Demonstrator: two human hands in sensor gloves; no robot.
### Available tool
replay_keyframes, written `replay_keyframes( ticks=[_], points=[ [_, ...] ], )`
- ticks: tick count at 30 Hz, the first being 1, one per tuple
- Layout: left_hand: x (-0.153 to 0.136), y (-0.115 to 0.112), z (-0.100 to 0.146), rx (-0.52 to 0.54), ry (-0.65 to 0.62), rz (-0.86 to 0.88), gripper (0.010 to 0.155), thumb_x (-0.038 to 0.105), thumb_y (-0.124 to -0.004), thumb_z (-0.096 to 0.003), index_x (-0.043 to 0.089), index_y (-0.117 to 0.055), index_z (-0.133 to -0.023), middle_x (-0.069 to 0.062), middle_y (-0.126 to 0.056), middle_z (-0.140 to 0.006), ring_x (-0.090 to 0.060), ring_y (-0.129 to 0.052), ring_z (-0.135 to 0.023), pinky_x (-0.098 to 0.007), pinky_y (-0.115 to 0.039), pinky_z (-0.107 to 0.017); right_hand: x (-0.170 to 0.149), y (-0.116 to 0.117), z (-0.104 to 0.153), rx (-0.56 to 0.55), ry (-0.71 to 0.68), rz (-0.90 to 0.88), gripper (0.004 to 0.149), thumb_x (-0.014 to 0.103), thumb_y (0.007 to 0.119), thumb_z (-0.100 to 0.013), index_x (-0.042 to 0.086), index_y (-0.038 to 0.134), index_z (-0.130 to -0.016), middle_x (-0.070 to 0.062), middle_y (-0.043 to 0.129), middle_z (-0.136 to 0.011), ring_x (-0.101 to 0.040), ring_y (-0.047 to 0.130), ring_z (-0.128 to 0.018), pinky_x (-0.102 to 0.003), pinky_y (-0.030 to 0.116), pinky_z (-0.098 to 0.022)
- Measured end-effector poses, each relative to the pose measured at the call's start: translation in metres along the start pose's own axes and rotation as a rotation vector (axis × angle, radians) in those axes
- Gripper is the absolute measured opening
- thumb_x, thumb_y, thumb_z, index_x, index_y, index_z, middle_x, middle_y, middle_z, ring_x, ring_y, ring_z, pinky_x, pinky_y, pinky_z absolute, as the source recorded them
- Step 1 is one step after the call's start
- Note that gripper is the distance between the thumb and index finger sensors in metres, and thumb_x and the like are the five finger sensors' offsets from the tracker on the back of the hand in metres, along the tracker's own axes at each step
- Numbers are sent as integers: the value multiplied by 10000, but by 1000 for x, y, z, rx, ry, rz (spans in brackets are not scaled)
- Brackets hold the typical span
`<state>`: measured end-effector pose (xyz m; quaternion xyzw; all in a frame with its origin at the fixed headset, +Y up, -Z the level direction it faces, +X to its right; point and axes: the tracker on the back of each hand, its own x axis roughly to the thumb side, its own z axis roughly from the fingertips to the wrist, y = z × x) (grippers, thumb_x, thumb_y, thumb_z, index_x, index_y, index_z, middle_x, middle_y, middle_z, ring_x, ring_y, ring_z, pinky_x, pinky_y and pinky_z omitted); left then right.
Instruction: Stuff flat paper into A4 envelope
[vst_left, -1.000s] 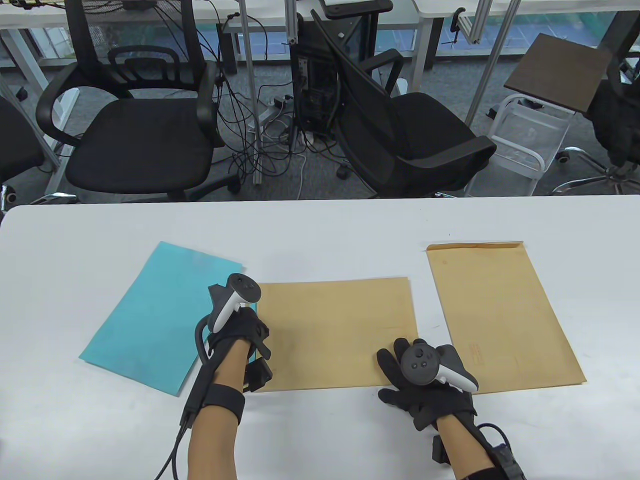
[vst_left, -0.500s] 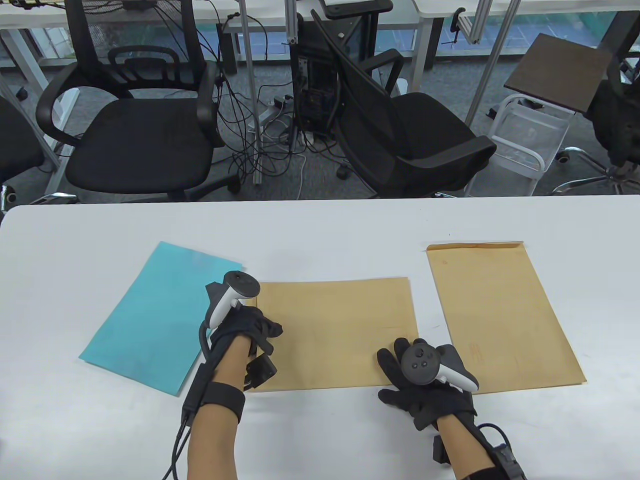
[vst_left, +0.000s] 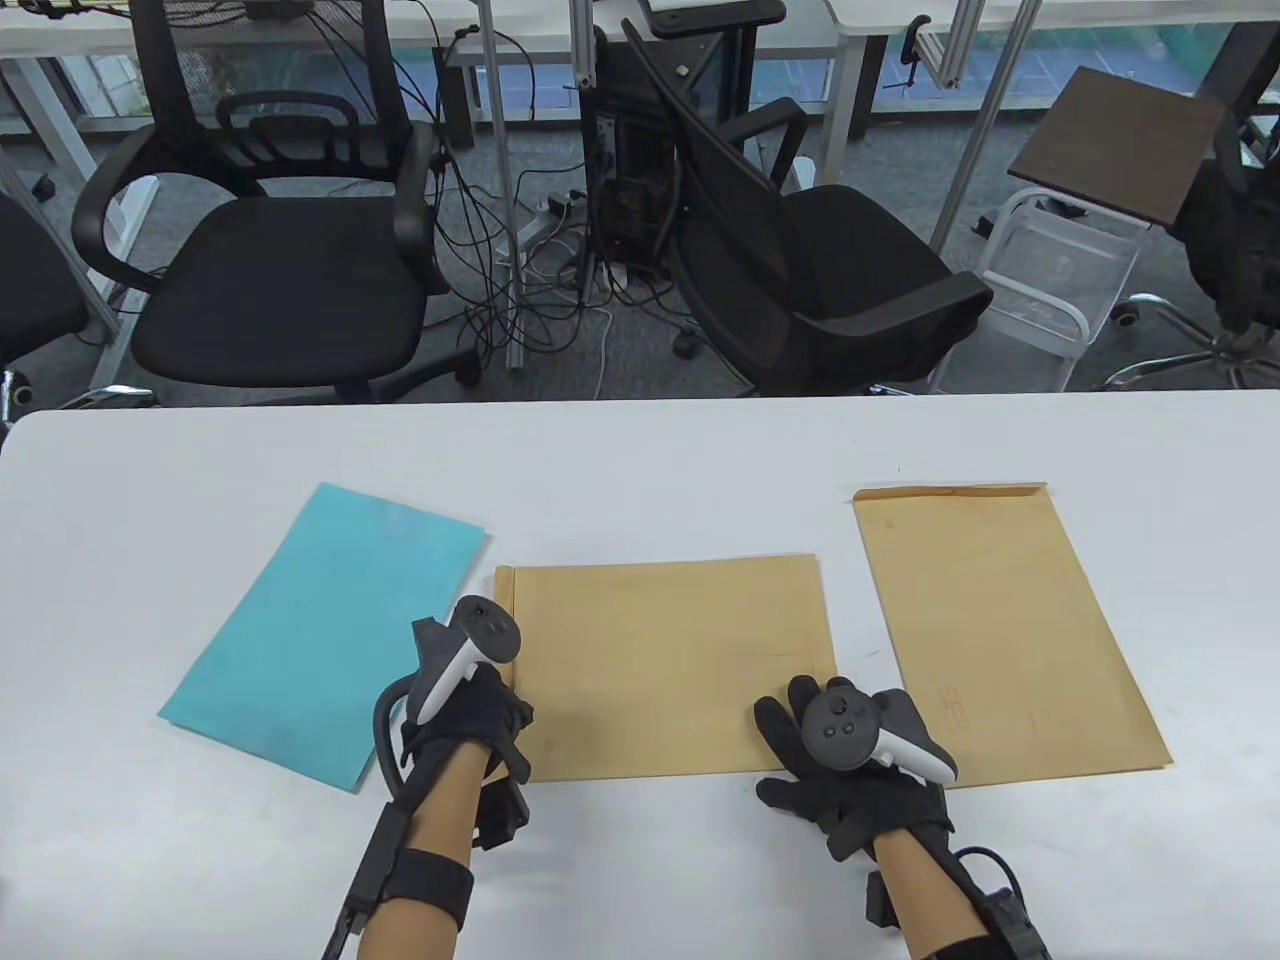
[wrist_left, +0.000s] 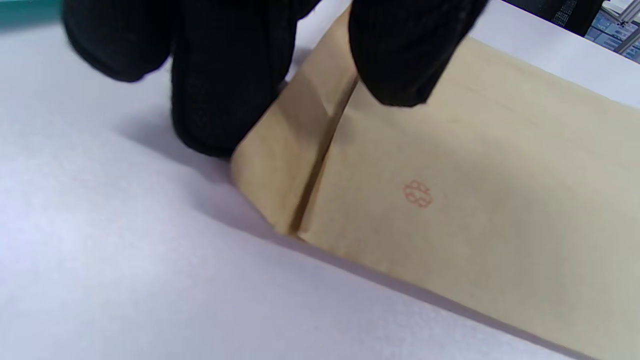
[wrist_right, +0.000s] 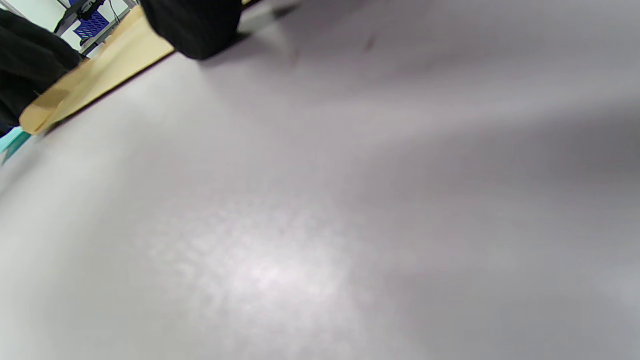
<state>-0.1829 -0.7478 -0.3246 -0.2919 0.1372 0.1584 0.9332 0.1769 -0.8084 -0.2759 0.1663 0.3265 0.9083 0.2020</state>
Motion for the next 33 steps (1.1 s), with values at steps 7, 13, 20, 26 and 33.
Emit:
replay_keyframes(
  ticks=[7,13,20,26,33],
  points=[
    [-9,-11,3,172,72,57,734,334,-913,-386,-31,-679,-978,-156,-936,-643,-212,-1068,-392,-500,-825,-467,0,0,0,-1,1,2,783,423,612,-635,216,51,-1140,-141,-179,-1085,-506,-263,-900,-745,-145,-522],
    [-3,-11,9,192,7,67,542,285,-853,-452,17,-784,-918,-137,-931,-654,-226,-1017,-416,-589,-743,-542,0,-1,1,-21,-5,13,798,423,627,-632,206,61,-1152,-163,-155,-1101,-524,-235,-916,-757,-122,-532],
    [6,56,59,455,-146,27,415,289,-799,-491,96,-836,-857,-137,-893,-732,-283,-1013,-527,-629,-712,-564,10,-31,28,-335,-187,-137,933,535,707,-562,203,75,-1163,-287,58,-1189,-657,97,-1038,-844,115,-580],
    [2,109,109,721,-344,169,421,279,-762,-496,123,-796,-885,-160,-888,-784,-306,-1024,-556,-570,-766,-531,27,-81,54,-643,-338,-295,1039,575,742,-522,181,4,-1139,-311,84,-1185,-677,208,-1048,-848,261,-596],
    [5,142,142,759,-535,218,414,299,-763,-492,188,-802,-890,-105,-910,-784,-281,-1024,-581,-557,-769,-550,73,-136,62,-692,-554,-476,1112,564,769,-518,250,-165,-1033,-310,-27,-1157,-673,153,-1056,-846,214,-606]
  ],
)
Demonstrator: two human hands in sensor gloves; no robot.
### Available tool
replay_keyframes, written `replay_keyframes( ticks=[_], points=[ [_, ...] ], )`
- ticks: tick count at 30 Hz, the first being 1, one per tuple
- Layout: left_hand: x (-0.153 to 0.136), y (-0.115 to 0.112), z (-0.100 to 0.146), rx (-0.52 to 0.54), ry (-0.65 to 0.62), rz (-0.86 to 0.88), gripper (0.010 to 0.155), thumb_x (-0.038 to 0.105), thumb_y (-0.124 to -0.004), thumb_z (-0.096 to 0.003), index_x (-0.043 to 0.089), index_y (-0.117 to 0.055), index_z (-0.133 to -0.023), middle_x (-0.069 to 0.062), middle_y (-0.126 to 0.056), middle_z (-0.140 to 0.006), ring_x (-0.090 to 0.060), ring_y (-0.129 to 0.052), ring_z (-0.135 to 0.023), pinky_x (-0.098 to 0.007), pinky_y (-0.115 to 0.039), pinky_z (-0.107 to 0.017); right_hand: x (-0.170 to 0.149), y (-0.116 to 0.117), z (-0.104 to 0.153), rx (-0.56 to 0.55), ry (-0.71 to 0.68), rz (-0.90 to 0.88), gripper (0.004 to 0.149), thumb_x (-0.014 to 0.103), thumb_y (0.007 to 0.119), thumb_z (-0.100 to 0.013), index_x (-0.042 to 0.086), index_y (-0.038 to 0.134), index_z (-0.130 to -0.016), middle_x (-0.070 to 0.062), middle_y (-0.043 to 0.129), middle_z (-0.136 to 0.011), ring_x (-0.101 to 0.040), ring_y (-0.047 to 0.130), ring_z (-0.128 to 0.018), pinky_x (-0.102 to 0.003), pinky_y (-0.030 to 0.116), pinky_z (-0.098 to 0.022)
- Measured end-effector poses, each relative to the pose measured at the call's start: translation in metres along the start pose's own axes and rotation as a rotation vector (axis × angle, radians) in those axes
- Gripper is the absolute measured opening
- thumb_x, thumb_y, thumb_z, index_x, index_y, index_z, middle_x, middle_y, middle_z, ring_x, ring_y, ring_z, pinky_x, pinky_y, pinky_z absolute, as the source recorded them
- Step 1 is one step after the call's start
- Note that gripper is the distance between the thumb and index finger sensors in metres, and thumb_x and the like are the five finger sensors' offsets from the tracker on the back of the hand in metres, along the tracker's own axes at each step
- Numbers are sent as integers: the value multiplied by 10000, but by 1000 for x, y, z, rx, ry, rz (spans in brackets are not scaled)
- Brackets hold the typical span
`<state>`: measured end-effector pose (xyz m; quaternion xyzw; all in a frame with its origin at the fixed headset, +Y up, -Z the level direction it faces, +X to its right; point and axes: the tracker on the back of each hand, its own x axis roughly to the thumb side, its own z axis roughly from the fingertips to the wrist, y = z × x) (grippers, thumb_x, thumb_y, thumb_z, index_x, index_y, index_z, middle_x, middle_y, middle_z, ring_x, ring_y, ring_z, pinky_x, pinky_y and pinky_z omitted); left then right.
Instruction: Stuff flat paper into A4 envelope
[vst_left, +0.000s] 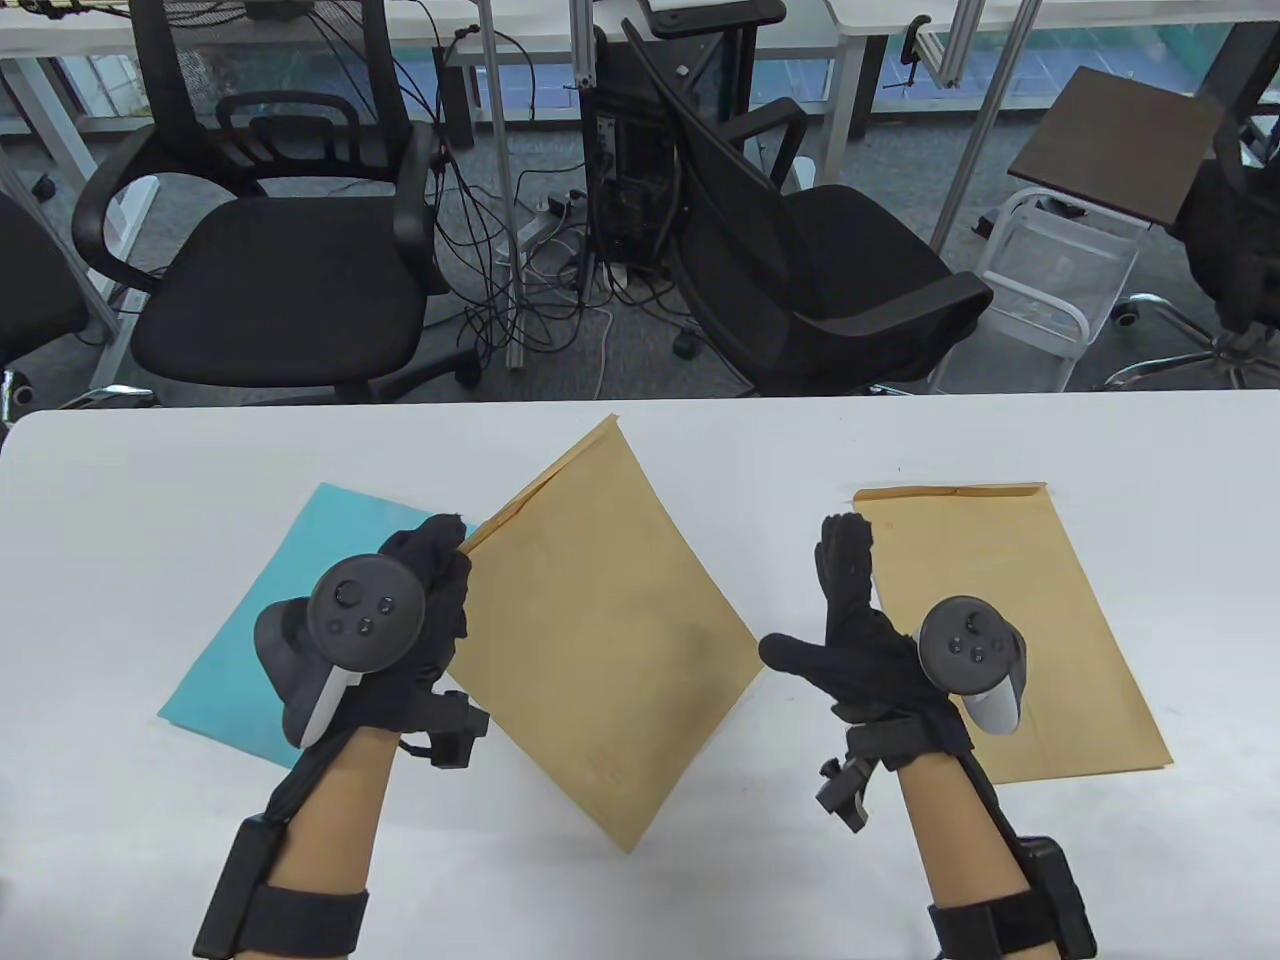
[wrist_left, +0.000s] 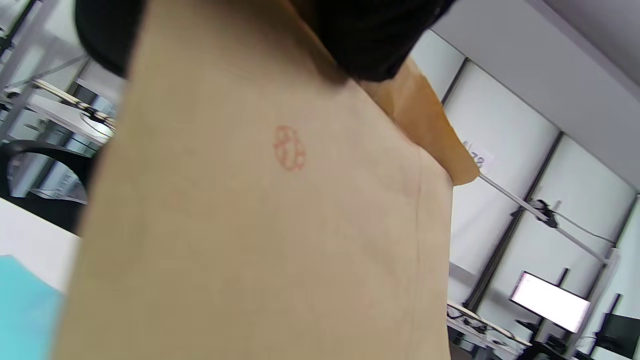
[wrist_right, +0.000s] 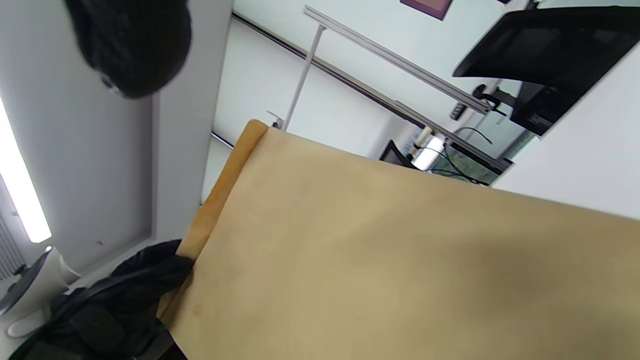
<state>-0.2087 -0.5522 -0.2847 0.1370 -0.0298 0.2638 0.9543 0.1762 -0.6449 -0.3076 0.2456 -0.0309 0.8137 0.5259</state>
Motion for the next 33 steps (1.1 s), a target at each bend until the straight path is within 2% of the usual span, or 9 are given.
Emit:
replay_keyframes(
  ticks=[5,9,11,12,14,22,27,31,33],
  points=[
    [20,16,0,-120,-145,129,415,296,-779,-493,195,-822,-893,-102,-919,-800,-297,-1019,-605,-567,-757,-565,21,4,-37,-16,-18,-35,1094,503,810,-509,232,-82,-1081,-314,106,-1190,-659,249,-1070,-847,235,-606],
    [33,21,3,-210,-225,152,412,302,-786,-491,214,-830,-892,-101,-933,-811,-299,-1024,-611,-564,-758,-571,28,8,-59,6,-20,-58,1034,428,844,-502,152,98,-1163,-297,338,-1192,-592,567,-1028,-822,353,-615],
    [37,22,4,-236,-241,156,412,301,-790,-490,209,-835,-890,-106,-942,-803,-302,-1026,-603,-562,-761,-567,31,8,-63,-20,-40,-120,861,355,833,-518,57,363,-1174,-225,664,-1084,-472,818,-891,-774,486,-608],
    [37,23,5,-243,-254,153,413,299,-792,-489,206,-838,-889,-108,-943,-802,-302,-1028,-599,-562,-763,-565,32,9,-65,-21,-30,-198,658,276,812,-530,48,582,-1103,-188,827,-938,-413,932,-738,-738,554,-593],
    [35,25,6,-235,-258,156,423,311,-790,-492,201,-834,-897,-110,-946,-804,-303,-1031,-596,-560,-765,-563,33,9,-64,-22,-47,-286,490,225,782,-548,59,725,-1005,-157,894,-838,-386,967,-636,-709,588,-584],
    [12,25,8,-169,-293,293,612,372,-878,-426,173,-734,-986,-91,-934,-818,-285,-1032,-610,-547,-774,-564,26,-10,-48,-116,-54,-399,458,227,745,-569,75,724,-1000,-140,889,-817,-347,969,-594,-674,612,-588],
    [13,10,8,-136,-336,362,546,280,-871,-438,217,-742,-965,-25,-936,-786,-212,-1036,-596,-488,-794,-586,24,-23,-35,-101,-68,-437,470,219,750,-567,79,716,-1015,-149,884,-841,-369,965,-628,-689,595,-594],
    [15,6,12,-50,-332,291,478,272,-841,-451,243,-765,-923,-19,-916,-797,-203,-1017,-597,-472,-791,-605,24,-47,-20,-88,-91,-434,758,245,757,-574,69,363,-1197,-277,543,-1137,-536,714,-930,-755,442,-642],
    [16,5,13,-43,-332,285,461,270,-840,-454,247,-772,-910,-20,-913,-798,-206,-1011,-600,-471,-784,-611,34,-60,-16,-100,-98,-358,785,285,751,-592,105,306,-1213,-307,421,-1175,-588,569,-996,-768,345,-662]
  ],
)
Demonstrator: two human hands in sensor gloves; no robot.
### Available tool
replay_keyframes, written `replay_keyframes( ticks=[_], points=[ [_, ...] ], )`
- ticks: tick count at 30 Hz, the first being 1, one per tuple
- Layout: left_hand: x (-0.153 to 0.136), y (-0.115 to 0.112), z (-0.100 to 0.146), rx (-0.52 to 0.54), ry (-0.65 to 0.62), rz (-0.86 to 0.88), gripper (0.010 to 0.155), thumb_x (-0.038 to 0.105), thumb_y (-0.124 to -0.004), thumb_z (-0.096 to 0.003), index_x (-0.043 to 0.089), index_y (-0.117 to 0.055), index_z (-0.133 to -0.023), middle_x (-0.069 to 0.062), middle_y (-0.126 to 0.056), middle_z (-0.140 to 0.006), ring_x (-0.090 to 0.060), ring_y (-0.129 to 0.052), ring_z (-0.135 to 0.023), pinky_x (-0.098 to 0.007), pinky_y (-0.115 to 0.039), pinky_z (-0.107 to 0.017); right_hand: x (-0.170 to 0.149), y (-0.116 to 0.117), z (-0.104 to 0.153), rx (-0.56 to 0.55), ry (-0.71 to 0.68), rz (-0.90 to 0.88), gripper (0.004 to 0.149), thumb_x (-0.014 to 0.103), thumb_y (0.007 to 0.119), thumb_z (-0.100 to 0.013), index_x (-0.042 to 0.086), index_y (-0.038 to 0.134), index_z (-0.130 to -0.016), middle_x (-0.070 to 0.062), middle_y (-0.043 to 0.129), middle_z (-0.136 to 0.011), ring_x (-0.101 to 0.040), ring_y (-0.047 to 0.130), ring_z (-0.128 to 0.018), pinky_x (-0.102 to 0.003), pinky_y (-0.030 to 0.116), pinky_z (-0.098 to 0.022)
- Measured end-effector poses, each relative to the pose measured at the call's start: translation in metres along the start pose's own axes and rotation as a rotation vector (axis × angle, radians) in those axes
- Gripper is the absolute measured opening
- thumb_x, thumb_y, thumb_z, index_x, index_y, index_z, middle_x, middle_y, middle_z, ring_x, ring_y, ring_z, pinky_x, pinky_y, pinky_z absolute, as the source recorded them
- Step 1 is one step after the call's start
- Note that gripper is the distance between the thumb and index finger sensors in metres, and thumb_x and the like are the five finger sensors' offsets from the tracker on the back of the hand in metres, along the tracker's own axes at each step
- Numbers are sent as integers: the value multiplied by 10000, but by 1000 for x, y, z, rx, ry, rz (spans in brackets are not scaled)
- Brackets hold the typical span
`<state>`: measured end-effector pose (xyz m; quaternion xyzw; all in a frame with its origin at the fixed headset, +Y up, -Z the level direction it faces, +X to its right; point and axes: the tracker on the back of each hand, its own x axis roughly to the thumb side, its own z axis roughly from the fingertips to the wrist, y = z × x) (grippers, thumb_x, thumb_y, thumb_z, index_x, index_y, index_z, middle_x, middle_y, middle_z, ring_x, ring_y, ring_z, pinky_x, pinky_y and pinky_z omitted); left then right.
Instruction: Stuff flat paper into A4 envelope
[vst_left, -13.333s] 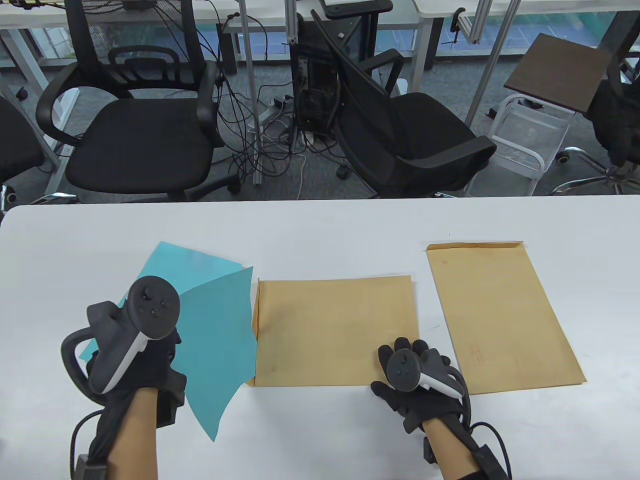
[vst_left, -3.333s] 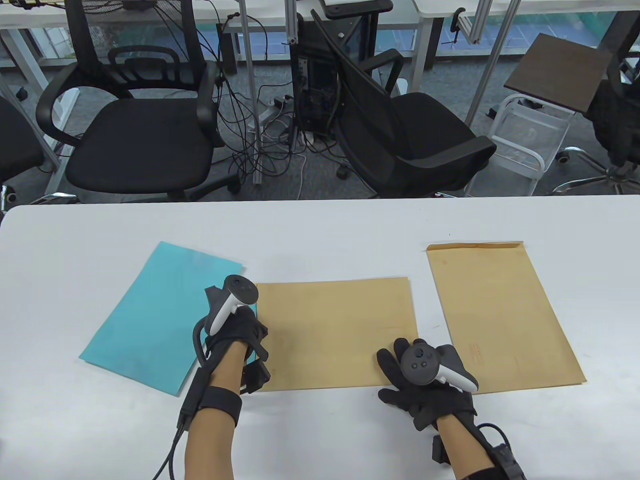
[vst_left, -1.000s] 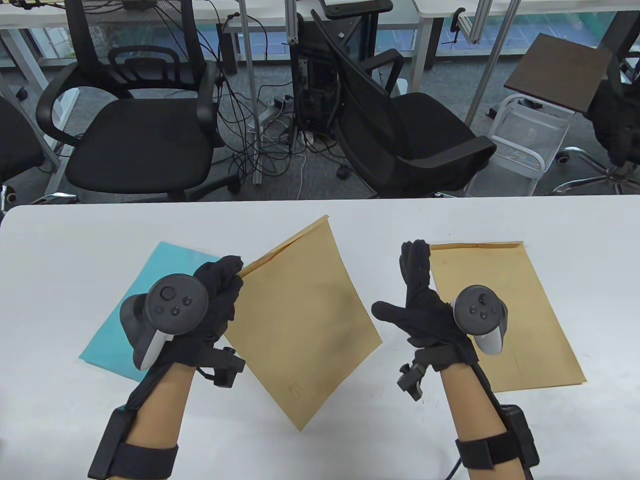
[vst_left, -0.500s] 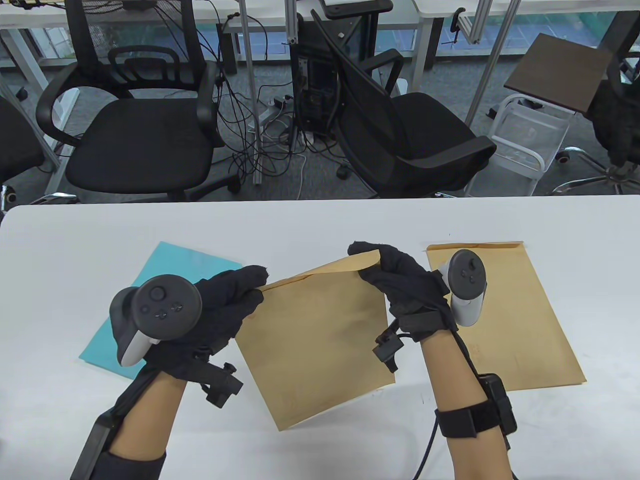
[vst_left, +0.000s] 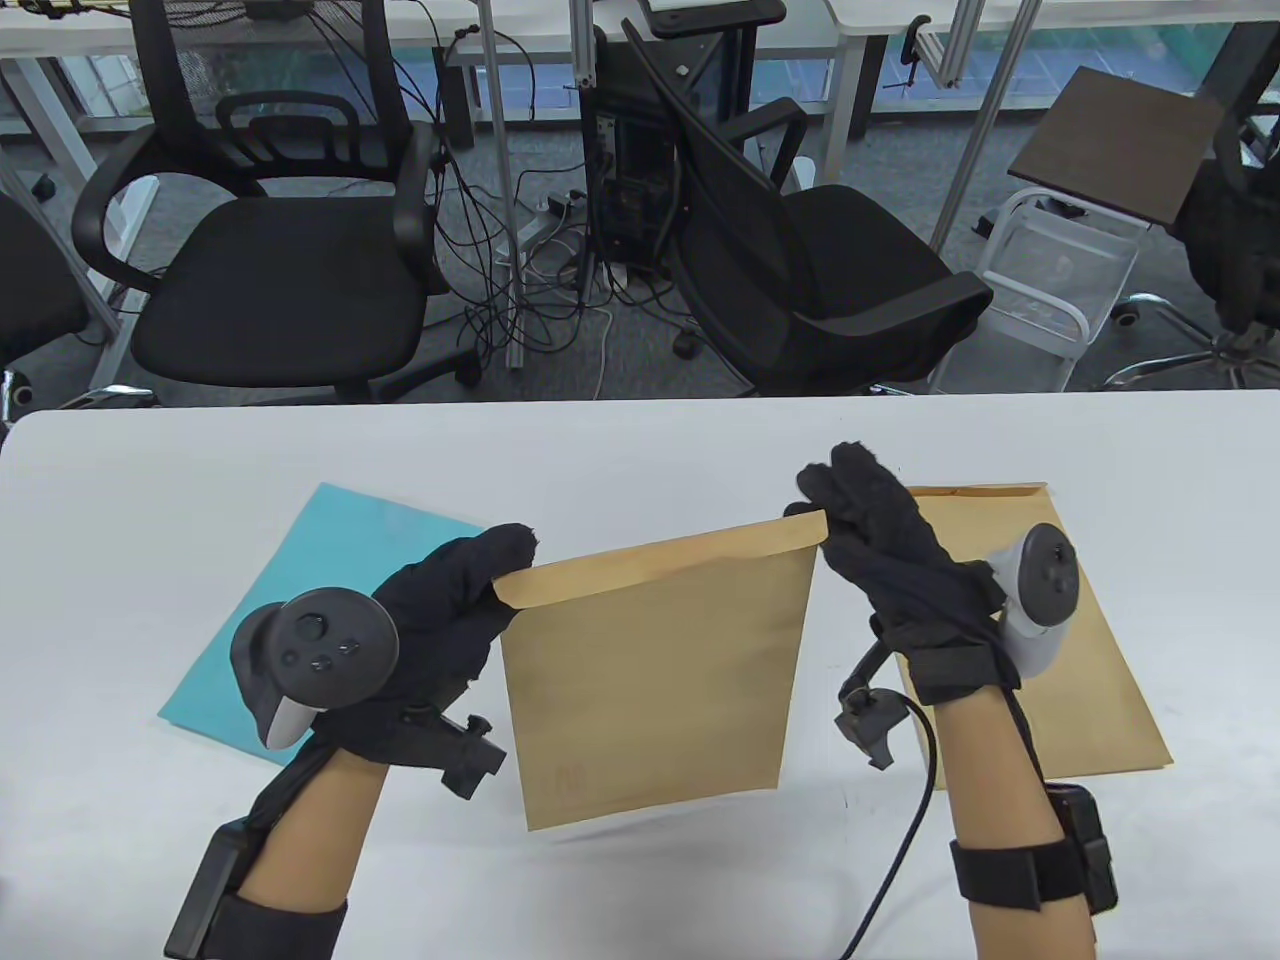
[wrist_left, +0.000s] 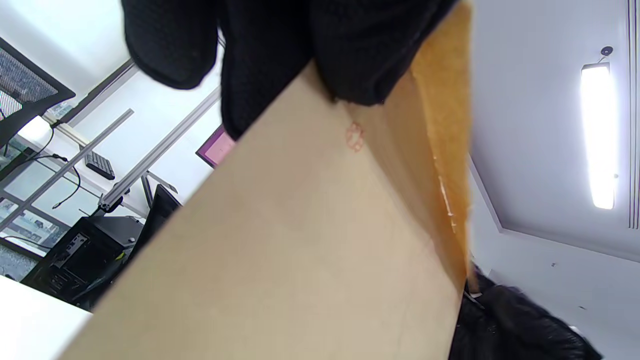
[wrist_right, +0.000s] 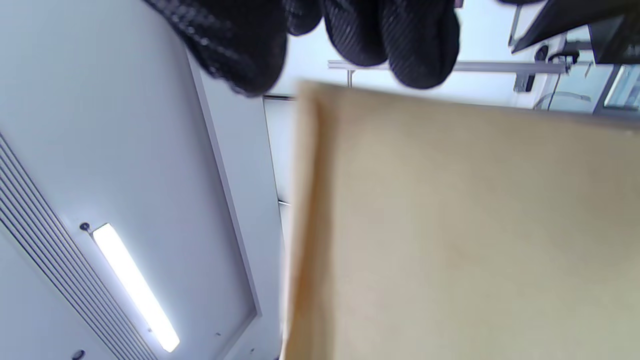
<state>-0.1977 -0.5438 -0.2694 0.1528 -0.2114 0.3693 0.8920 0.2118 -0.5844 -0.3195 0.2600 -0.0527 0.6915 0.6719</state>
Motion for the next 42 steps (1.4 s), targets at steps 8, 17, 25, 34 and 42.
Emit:
replay_keyframes(
  ticks=[8,17,25,34,42],
  points=[
    [11,-16,-6,-47,-46,14,446,274,-833,-464,268,-769,-905,-6,-901,-815,-205,-999,-628,-480,-767,-628,77,42,-38,224,16,747,594,310,794,-562,58,681,-1087,-312,607,-1114,-607,659,-942,-801,343,-635],
    [3,-18,-8,-91,-38,54,540,305,-870,-437,234,-742,-957,-27,-903,-832,-207,-1016,-645,-488,-780,-612,79,80,-52,369,89,966,389,180,759,-556,46,820,-916,-286,792,-971,-556,826,-794,-798,396,-626],
    [13,-18,-28,-256,103,51,568,450,-789,-477,190,-748,-980,-93,-899,-860,-310,-980,-690,-536,-731,-613,79,78,-49,345,70,989,384,175,744,-560,68,802,-924,-271,772,-994,-551,808,-826,-791,408,-628],
    [22,-31,-25,-89,28,-90,437,367,-792,-476,205,-811,-881,-39,-952,-736,-239,-1014,-566,-476,-783,-573,88,118,-54,383,60,1118,564,261,766,-582,18,686,-1084,-319,754,-1014,-581,833,-782,-801,406,-617],
    [19,-23,-19,-34,9,-100,438,367,-798,-466,193,-822,-868,-43,-963,-718,-239,-1025,-546,-478,-796,-553,77,145,-67,449,60,1064,425,266,739,-585,52,813,-944,-268,860,-898,-526,899,-696,-781,451,-611]
  ],
)
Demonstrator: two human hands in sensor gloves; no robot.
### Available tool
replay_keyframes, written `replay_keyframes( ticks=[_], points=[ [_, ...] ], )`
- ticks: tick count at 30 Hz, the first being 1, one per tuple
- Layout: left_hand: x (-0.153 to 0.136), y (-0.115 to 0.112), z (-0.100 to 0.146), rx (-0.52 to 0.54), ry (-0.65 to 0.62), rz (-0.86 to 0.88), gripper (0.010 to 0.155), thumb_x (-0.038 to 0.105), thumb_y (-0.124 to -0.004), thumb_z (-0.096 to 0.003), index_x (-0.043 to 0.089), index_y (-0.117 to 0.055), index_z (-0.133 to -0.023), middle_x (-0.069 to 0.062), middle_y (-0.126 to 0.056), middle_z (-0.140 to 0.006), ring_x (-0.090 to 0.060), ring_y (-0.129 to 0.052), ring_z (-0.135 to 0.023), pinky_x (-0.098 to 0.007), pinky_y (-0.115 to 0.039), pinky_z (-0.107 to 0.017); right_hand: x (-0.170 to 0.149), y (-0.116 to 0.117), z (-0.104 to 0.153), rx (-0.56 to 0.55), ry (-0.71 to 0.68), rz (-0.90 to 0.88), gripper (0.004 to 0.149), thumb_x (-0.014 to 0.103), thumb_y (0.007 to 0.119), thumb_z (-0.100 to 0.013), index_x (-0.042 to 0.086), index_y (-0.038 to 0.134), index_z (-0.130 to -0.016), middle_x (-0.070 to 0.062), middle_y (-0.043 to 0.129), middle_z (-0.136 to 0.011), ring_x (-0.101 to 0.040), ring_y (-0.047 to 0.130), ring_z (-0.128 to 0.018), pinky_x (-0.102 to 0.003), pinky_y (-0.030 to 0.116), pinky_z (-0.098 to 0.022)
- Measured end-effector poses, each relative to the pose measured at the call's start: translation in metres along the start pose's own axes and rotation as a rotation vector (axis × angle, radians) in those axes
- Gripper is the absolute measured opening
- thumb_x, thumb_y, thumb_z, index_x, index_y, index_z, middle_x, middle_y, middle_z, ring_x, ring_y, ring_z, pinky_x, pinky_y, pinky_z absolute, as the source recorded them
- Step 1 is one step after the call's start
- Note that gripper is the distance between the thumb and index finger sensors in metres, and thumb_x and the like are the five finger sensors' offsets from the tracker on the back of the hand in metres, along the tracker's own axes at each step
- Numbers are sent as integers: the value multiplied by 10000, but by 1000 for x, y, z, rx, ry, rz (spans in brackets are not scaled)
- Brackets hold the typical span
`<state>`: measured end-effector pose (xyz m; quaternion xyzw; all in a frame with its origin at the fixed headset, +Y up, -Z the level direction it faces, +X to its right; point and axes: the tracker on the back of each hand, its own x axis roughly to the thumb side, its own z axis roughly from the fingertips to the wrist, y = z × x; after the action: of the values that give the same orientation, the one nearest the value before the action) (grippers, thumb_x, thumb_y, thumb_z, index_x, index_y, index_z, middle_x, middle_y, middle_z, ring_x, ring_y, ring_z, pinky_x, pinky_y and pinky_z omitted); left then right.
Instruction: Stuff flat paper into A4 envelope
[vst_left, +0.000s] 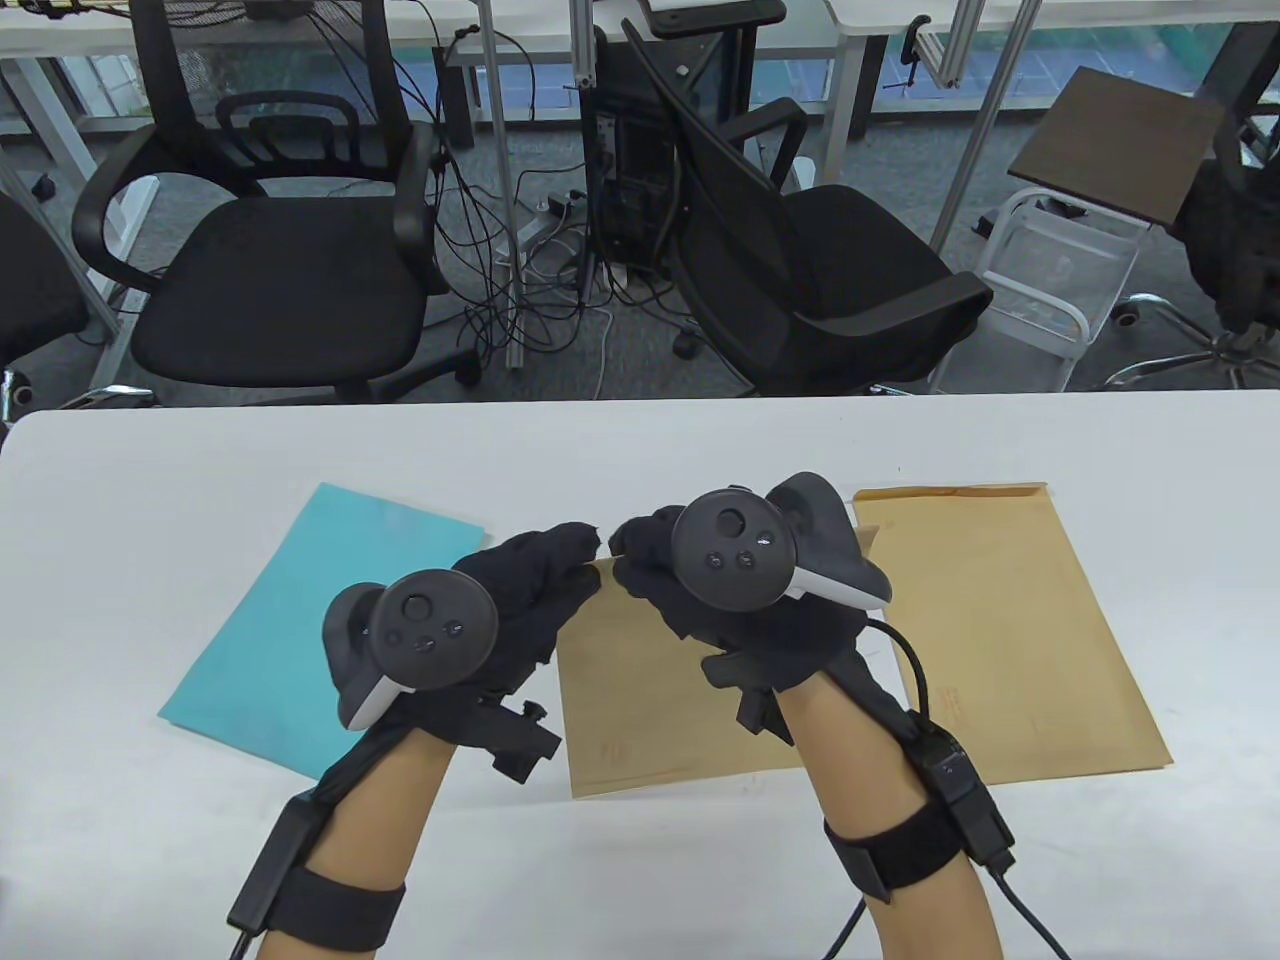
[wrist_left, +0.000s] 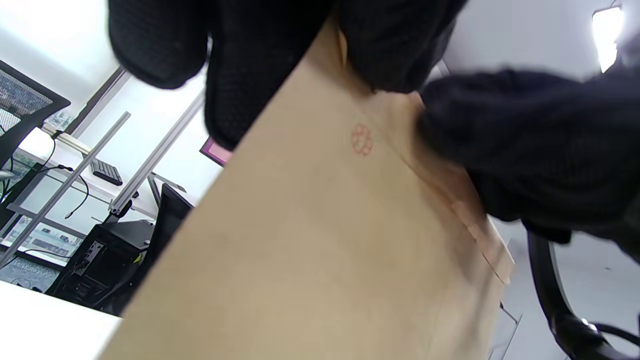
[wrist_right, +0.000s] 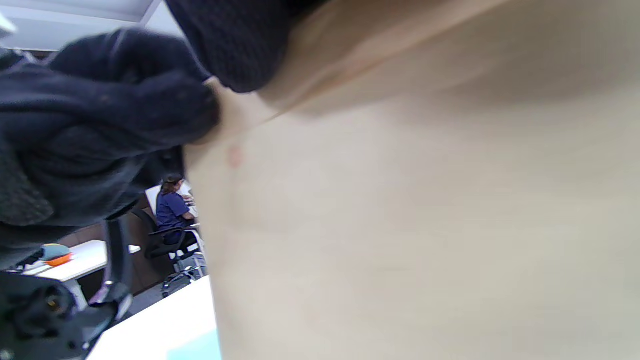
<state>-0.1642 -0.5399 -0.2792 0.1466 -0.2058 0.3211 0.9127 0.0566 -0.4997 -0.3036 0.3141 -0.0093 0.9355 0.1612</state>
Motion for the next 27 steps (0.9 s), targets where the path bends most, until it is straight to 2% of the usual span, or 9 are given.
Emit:
replay_keyframes(
  ticks=[3,5,8,14,19,21,24,25,27],
  points=[
    [-19,17,7,27,30,51,437,364,-806,-462,192,-829,-862,-45,-967,-713,-243,-1027,-543,-480,-797,-552,-32,-14,16,-22,86,-15,422,261,750,-577,61,821,-942,-260,865,-906,-530,898,-709,-785,444,-613],
    [-25,24,11,34,51,98,435,352,-814,-461,182,-834,-861,-57,-967,-713,-258,-1022,-545,-489,-789,-553,-53,-20,28,-34,129,-99,426,244,761,-574,44,819,-945,-271,864,-901,-538,892,-707,-787,439,-612],
    [-26,26,13,35,32,73,435,356,-812,-460,189,-834,-861,-50,-969,-713,-249,-1026,-544,-484,-796,-551,-78,-24,42,-62,175,-152,423,235,766,-567,40,820,-938,-266,875,-882,-527,904,-688,-781,460,-607],
    [-22,19,9,5,37,54,436,364,-811,-461,195,-833,-863,-45,-973,-712,-236,-1034,-538,-478,-802,-550,-93,-20,56,-158,162,-172,410,228,767,-552,36,819,-910,-249,890,-826,-467,935,-628,-751,506,-602],
    [-31,16,8,38,82,92,443,369,-820,-457,197,-833,-866,-45,-978,-724,-232,-1044,-549,-479,-806,-547,-99,-17,62,-211,135,-279,400,214,770,-547,27,819,-897,-257,885,-811,-462,934,-614,-746,507,-604],
    [-32,17,10,73,93,83,439,349,-818,-466,197,-822,-878,-50,-970,-740,-234,-1040,-560,-483,-802,-551,-104,-22,67,-241,166,-255,396,210,762,-550,29,806,-900,-258,873,-820,-463,927,-623,-744,507,-605],
    [-36,26,16,151,89,-8,431,356,-808,-474,202,-813,-876,-40,-965,-740,-220,-1040,-562,-481,-805,-554,-119,-34,82,-350,244,-225,394,213,752,-547,30,791,-894,-256,863,-817,-461,926,-619,-734,520,-601],
    [-37,28,17,149,91,-6,431,360,-806,-476,205,-811,-878,-35,-962,-744,-216,-1040,-564,-482,-804,-558,-121,-37,86,-371,241,-256,391,210,745,-552,29,775,-897,-259,847,-822,-465,915,-625,-728,516,-606],
    [-35,29,18,153,82,34,437,366,-801,-487,211,-796,-895,-32,-953,-762,-212,-1035,-581,-481,-800,-566,-115,-42,94,-496,202,-263,386,209,734,-555,34,756,-899,-256,831,-831,-464,909,-635,-719,521,-609]
  ],
)
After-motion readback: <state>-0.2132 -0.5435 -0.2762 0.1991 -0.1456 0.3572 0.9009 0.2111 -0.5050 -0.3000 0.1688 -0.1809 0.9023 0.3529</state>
